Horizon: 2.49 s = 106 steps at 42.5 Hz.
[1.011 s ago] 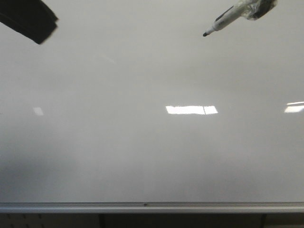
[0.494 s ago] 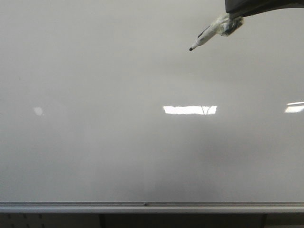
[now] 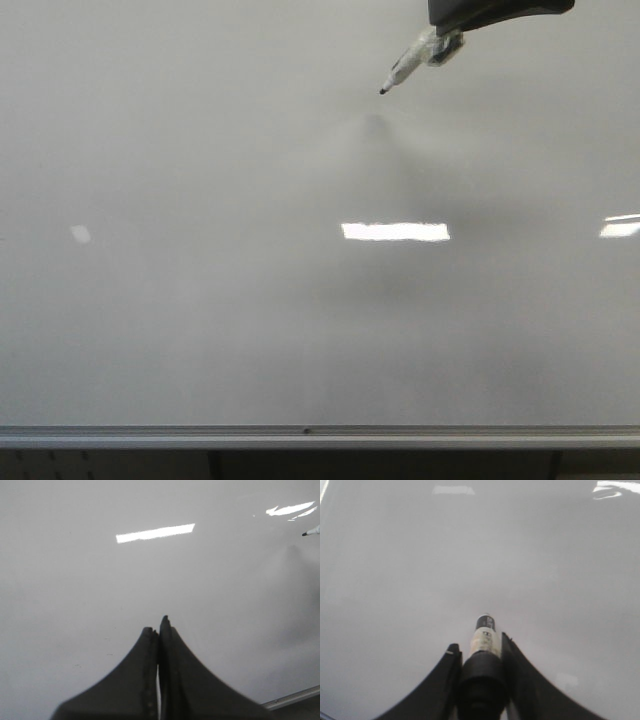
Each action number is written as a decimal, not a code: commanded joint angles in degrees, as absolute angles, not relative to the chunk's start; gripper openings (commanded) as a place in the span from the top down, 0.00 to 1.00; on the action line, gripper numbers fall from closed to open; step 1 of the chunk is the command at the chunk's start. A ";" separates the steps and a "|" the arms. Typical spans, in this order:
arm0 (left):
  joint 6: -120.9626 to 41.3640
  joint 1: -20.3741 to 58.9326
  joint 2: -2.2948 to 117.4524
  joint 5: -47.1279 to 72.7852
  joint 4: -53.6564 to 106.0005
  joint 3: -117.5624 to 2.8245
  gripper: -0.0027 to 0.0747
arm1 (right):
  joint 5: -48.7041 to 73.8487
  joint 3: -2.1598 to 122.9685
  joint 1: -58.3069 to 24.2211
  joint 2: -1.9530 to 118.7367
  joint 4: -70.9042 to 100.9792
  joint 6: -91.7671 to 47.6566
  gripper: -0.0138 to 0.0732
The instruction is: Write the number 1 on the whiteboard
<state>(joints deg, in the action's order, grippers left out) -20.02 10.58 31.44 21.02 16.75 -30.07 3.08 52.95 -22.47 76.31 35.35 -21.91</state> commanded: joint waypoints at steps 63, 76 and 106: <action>-19.32 10.47 31.59 16.41 17.43 -31.68 0.99 | 10.52 51.90 -18.81 79.50 33.04 -23.08 0.94; -19.32 10.47 31.59 16.03 17.43 -31.68 0.99 | 35.78 59.85 -18.81 65.37 29.59 -23.03 0.94; -25.46 44.63 47.70 29.50 18.74 -45.57 0.10 | 63.69 69.11 -19.11 65.76 50.04 -46.05 0.94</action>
